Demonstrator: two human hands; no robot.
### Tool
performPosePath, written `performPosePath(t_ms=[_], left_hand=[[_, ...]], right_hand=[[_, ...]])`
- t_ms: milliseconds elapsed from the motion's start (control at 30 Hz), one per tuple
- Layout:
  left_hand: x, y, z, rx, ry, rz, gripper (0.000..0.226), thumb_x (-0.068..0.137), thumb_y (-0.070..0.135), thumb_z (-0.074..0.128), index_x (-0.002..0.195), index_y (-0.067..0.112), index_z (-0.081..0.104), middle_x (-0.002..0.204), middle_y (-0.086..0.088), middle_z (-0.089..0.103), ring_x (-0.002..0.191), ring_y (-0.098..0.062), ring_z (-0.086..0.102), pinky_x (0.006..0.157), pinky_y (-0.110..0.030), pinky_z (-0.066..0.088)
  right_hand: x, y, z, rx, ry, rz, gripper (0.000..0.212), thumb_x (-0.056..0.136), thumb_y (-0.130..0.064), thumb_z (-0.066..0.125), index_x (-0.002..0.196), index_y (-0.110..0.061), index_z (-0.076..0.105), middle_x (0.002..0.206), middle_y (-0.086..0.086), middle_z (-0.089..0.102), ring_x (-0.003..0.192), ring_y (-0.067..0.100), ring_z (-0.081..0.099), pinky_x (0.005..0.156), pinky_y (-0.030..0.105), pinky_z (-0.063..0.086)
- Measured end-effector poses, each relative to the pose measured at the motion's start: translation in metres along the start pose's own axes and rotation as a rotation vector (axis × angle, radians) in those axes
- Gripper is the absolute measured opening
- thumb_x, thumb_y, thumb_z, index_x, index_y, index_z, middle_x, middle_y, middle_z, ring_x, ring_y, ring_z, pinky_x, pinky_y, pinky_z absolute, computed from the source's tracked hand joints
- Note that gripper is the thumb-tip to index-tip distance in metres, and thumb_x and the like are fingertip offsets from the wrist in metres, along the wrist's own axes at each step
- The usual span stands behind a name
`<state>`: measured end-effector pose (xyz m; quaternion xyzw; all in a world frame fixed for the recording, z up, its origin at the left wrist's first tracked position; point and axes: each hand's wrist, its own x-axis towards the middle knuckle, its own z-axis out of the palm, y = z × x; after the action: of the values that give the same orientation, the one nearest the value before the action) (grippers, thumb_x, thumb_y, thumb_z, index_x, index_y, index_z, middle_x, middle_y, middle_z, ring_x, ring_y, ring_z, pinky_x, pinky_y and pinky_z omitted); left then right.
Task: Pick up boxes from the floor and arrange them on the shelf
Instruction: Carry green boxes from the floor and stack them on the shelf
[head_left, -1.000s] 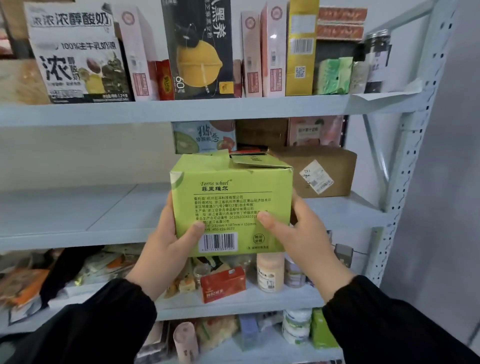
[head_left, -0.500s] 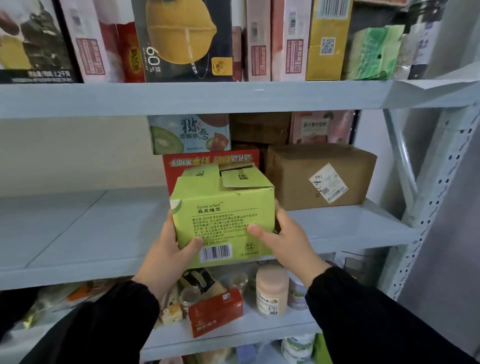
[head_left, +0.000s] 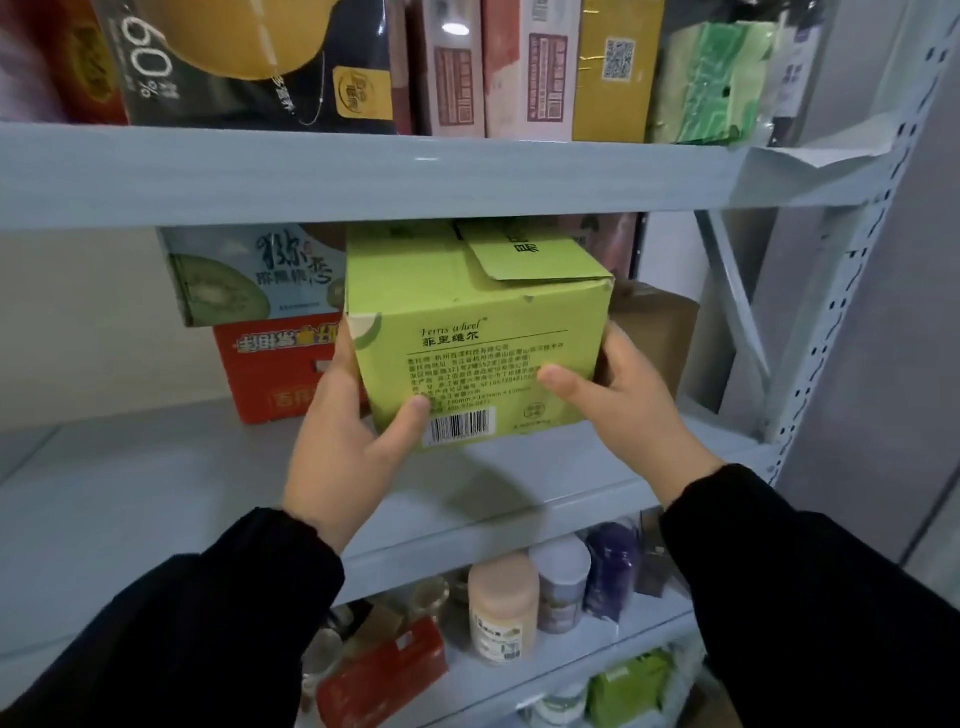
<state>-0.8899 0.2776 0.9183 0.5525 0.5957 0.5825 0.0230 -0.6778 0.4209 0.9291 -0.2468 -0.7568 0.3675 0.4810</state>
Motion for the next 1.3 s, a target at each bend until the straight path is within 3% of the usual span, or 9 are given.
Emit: performPosePath(t_ms=[200,333,467,633,700,800,900,1000,1300], left_hand=[[0.044,0.011,0.038,0.06,0.026,0.026,0.057,0.093,0.024,0.069,0.144,0.032,0.045,0.114,0.025,0.066,0.102,0.014,0.061,0.078,-0.003,0.046],[0.084,0.011,0.071,0.181,0.039,-0.011,0.064,0.092,0.043,0.065,0.149,0.028,0.041,0.126,0.009,0.057,0.114,-0.007,0.055,0.1,-0.034,0.049],[0.102,0.019,0.116,0.269,0.036,-0.003,0.087,0.09,0.046,0.066,0.161,0.034,0.018,0.149,-0.004,0.034,0.135,-0.019,0.038,0.111,-0.027,0.033],[0.108,0.038,0.184,0.406,-0.309,0.168,0.074,0.09,0.044,0.061,0.156,0.045,0.027,0.155,0.009,0.023,0.143,-0.024,0.031,0.12,-0.039,0.03],[0.114,0.04,0.19,0.457,-0.132,0.183,0.063,0.088,0.04,0.059,0.149,0.033,0.046,0.148,-0.003,0.042,0.138,-0.029,0.033,0.117,-0.044,0.029],[0.137,0.008,0.155,0.244,0.377,-0.135,0.072,0.083,0.041,0.071,0.146,0.017,0.043,0.144,-0.01,0.044,0.13,-0.018,0.034,0.109,-0.023,0.025],[0.152,-0.017,0.13,0.124,0.176,-0.279,0.066,0.083,0.06,0.071,0.137,0.028,0.054,0.127,0.011,0.064,0.117,-0.004,0.059,0.096,-0.02,0.045],[0.153,-0.019,0.15,0.15,-0.011,-0.221,0.026,0.097,0.029,0.063,0.123,0.031,0.064,0.105,0.026,0.068,0.086,0.024,0.058,0.067,0.002,0.041],[0.177,-0.012,0.195,0.27,-0.09,-0.119,0.03,0.098,0.034,0.061,0.128,0.032,0.059,0.111,0.02,0.066,0.103,-0.004,0.062,0.076,-0.008,0.044]], right_hand=[[0.043,0.017,-0.036,0.038,-0.005,0.001,0.051,0.092,-0.027,0.076,0.139,-0.033,0.055,0.124,-0.02,0.071,0.118,0.004,0.066,0.1,0.034,0.053],[0.089,0.043,-0.064,0.069,-0.058,0.064,0.036,0.093,-0.03,0.075,0.126,-0.037,0.061,0.12,-0.021,0.073,0.113,0.0,0.068,0.103,0.035,0.053],[0.136,0.078,-0.098,0.256,-0.046,0.131,0.043,0.086,-0.029,0.08,0.127,-0.034,0.066,0.123,-0.007,0.075,0.117,0.016,0.069,0.103,0.043,0.053],[0.184,0.103,-0.136,0.087,0.18,0.2,0.045,0.093,-0.025,0.057,0.136,-0.039,0.06,0.124,-0.004,0.071,0.117,0.024,0.068,0.103,0.046,0.053],[0.188,0.102,-0.14,0.177,0.203,0.237,0.029,0.097,-0.04,0.047,0.116,-0.034,0.069,0.11,-0.008,0.074,0.114,0.022,0.068,0.102,0.044,0.053],[0.178,0.107,-0.139,0.296,0.159,0.226,0.037,0.095,-0.062,0.052,0.116,-0.038,0.071,0.107,-0.018,0.077,0.111,0.013,0.07,0.102,0.045,0.054],[0.17,0.122,-0.135,0.098,0.08,0.106,0.049,0.086,-0.058,0.067,0.132,-0.044,0.061,0.12,-0.021,0.072,0.115,0.008,0.068,0.107,0.041,0.051],[0.176,0.133,-0.136,0.017,0.057,0.086,0.05,0.084,-0.057,0.066,0.132,-0.049,0.056,0.117,-0.026,0.071,0.112,0.004,0.068,0.105,0.041,0.053],[0.213,0.142,-0.171,-0.189,0.042,0.124,0.045,0.1,-0.048,0.059,0.142,-0.034,0.05,0.108,-0.026,0.061,0.096,-0.005,0.06,0.083,0.02,0.05]])
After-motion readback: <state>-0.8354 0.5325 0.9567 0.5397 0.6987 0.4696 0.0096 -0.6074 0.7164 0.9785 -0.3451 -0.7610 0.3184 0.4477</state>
